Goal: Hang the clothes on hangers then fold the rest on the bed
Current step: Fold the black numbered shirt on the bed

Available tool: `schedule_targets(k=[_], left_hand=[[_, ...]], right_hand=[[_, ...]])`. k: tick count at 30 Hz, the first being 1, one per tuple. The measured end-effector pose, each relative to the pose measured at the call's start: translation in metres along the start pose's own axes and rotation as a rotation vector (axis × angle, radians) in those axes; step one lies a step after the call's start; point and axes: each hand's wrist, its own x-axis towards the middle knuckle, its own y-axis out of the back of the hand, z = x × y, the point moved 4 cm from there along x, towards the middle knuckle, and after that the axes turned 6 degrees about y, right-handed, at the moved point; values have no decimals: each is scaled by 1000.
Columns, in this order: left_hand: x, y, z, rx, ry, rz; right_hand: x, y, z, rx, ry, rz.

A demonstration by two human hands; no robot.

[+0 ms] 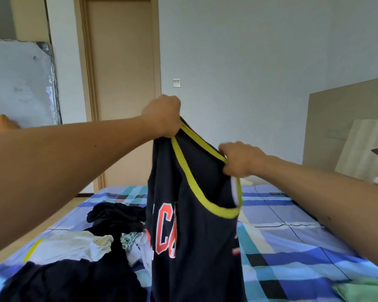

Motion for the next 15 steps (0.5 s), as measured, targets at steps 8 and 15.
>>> schedule_targets(k=[8,15], left_hand=[[4,-5,-68,381,35,-223],[-30,-39,-105,-637,376,-513]], right_hand=[[-9,3,41,534,-151,-164],[-1,22,56,960,-129,64]])
